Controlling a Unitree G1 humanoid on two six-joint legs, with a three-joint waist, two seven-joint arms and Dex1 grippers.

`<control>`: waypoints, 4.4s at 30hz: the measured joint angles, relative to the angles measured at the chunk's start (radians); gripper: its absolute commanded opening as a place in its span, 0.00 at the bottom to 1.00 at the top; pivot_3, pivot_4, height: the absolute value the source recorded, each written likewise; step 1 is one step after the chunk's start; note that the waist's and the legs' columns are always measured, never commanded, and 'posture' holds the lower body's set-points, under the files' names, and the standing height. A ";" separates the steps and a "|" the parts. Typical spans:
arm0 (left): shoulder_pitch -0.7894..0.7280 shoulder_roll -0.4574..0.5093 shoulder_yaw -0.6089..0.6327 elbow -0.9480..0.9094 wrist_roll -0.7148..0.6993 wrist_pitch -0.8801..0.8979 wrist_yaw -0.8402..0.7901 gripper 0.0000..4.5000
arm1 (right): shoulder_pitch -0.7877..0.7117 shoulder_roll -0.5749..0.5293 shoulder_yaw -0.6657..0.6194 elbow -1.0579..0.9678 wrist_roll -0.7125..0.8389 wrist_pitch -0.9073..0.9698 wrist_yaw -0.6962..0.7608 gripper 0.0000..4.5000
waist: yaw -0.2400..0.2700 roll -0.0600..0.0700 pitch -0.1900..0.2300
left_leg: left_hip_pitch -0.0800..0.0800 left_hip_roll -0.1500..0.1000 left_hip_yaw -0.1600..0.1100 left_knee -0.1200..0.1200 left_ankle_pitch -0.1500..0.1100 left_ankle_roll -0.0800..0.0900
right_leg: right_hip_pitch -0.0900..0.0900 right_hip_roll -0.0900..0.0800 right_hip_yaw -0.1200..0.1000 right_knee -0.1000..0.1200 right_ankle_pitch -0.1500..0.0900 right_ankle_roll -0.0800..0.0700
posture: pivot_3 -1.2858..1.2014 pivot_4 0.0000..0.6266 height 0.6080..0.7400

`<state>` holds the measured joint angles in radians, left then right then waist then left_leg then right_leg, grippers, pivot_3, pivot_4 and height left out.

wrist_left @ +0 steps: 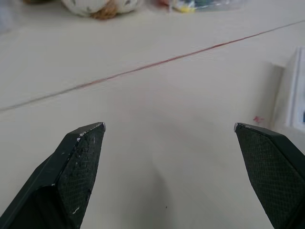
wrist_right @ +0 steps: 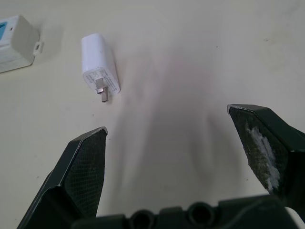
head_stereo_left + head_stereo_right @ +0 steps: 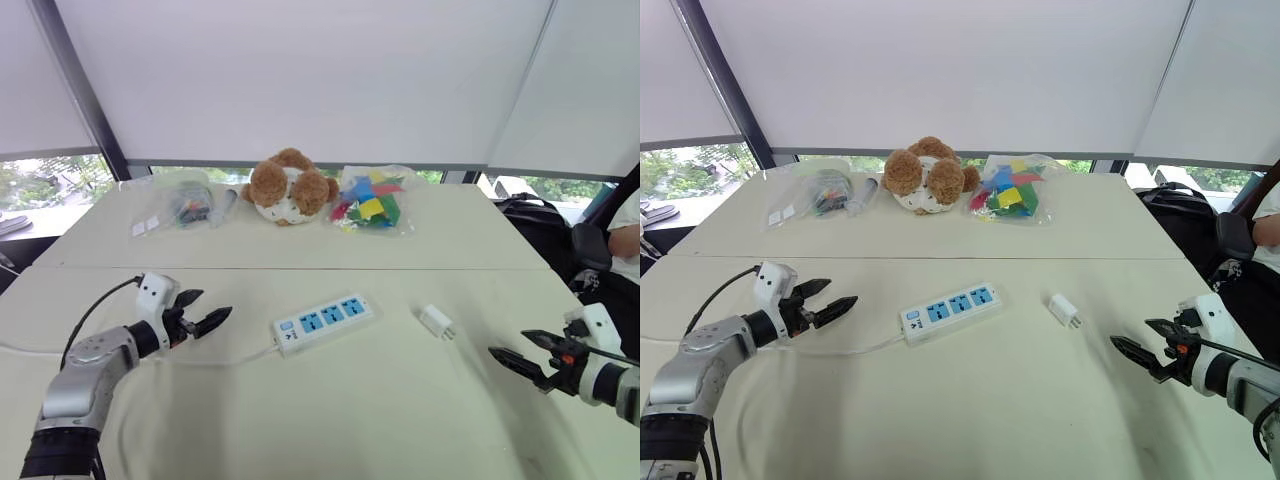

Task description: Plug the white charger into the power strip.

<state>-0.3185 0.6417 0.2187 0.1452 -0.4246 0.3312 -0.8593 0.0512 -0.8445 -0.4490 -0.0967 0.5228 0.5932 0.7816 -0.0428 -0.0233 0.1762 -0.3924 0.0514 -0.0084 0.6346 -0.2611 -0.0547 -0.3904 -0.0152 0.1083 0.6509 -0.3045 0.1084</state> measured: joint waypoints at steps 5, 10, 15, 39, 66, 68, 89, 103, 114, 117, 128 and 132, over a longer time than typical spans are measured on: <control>-0.055 0.093 -0.076 -0.003 -0.014 0.007 -0.237 1.00 | -0.036 -0.071 0.005 -0.142 0.142 0.162 0.098 0.99 | -0.001 0.001 0.000 | 0.000 0.000 0.000 0.000 0.000 0.000 | 0.000 0.001 0.000 0.001 0.000 0.000 | 0.52 0.24 0.99; -0.086 0.071 -0.169 0.003 -0.013 -0.017 -0.366 1.00 | -0.106 -0.081 0.016 -0.274 0.266 0.284 0.102 0.99 | 0.000 0.001 0.000 | 0.000 0.000 -0.001 0.000 0.000 0.000 | 0.000 0.000 0.000 0.000 0.000 0.000 | 0.52 0.24 0.99; -0.089 -0.033 -0.233 0.059 0.014 -0.070 -0.373 1.00 | -0.129 -0.078 0.054 -0.322 0.277 0.322 0.054 0.99 | 0.005 0.000 0.001 | -0.002 0.000 -0.001 0.001 0.000 0.000 | -0.001 0.000 0.000 0.000 0.000 0.000 | 0.52 0.24 0.99; -0.182 -0.210 -0.287 0.335 0.156 -0.324 -0.342 0.67 | -0.136 -0.099 0.053 -0.347 0.270 0.352 0.031 1.00 | 0.003 0.000 0.001 | -0.006 0.000 -0.002 0.012 -0.001 0.002 | 0.000 0.000 -0.001 0.002 0.002 0.003 | 0.52 0.24 0.99; -0.403 -0.195 -0.418 0.653 0.245 -0.523 -0.656 0.67 | -0.412 -0.340 0.275 -0.074 0.180 0.448 0.172 1.00 | 0.023 0.007 -0.005 | -0.004 0.000 -0.001 0.013 -0.004 0.007 | 0.000 0.001 0.000 0.002 0.002 0.003 | 0.52 0.24 0.99; -0.400 -0.195 -0.417 0.644 0.244 -0.511 -0.660 0.67 | -0.494 -0.354 0.356 0.001 0.129 0.410 0.228 1.00 | 0.023 0.007 -0.005 | -0.005 0.000 -0.001 0.013 -0.005 0.009 | 0.000 0.001 0.000 0.002 0.002 0.003 | 0.52 0.24 0.99; -0.392 -0.240 -0.420 0.635 0.268 -0.545 -0.643 0.67 | -1.410 0.028 1.265 1.160 -0.657 0.075 0.826 1.00 | 0.049 0.020 -0.010 | -0.010 -0.001 0.001 0.016 -0.005 0.009 | -0.005 -0.001 -0.001 0.002 0.002 0.004 | 0.52 0.24 0.99; -0.362 -0.269 -0.420 0.600 0.269 -0.544 -0.591 0.67 | -1.497 0.210 1.244 1.409 -0.839 -0.033 0.829 1.00 | 0.059 0.028 -0.013 | -0.014 -0.004 -0.001 0.025 -0.005 0.009 | -0.003 -0.003 -0.002 0.004 0.002 0.004 | 0.52 0.24 0.99; -0.333 -0.288 -0.417 0.589 0.269 -0.569 -0.536 0.67 | -1.457 0.265 1.153 1.439 -0.925 0.002 0.779 0.14 | 0.058 0.031 -0.020 | -0.013 -0.006 -0.002 0.030 -0.005 0.009 | 0.002 -0.003 -0.001 0.004 0.004 0.007 | 0.52 0.24 0.99; -0.337 -0.294 -0.417 0.603 0.270 -0.581 -0.527 0.67 | -1.445 0.277 1.135 1.437 -0.942 -0.002 0.778 0.14 | 0.058 0.031 -0.021 | -0.013 -0.006 -0.003 0.030 -0.005 0.008 | 0.003 -0.003 -0.001 0.004 0.004 0.007 | 0.52 0.24 0.99; -0.363 -0.305 -0.417 0.654 0.273 -0.604 -0.533 0.67 | -1.443 0.277 1.087 1.438 -0.972 -0.027 0.818 0.14 | 0.058 0.032 -0.021 | -0.013 -0.008 -0.004 0.031 -0.005 0.008 | 0.004 -0.003 -0.001 0.004 0.004 0.008 | 0.52 0.24 0.99; -0.378 -0.313 -0.418 0.679 0.277 -0.612 -0.535 0.67 | -1.434 0.275 1.090 1.435 -0.977 -0.061 0.826 0.14 | 0.059 0.032 -0.021 | -0.013 -0.009 -0.005 0.031 -0.005 0.008 | 0.005 -0.004 -0.001 0.004 0.004 0.008 | 0.52 0.24 0.99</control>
<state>-0.6963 0.3284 -0.1995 0.8245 -0.1480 -0.2809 -1.3947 -1.3828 -0.5697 0.6409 1.3381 -0.4541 0.5318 1.6076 0.0162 0.0083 0.1554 -0.4054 0.0421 -0.0133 0.6657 -0.2657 -0.0468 -0.3853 -0.0191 0.1074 0.6548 -0.3008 0.1160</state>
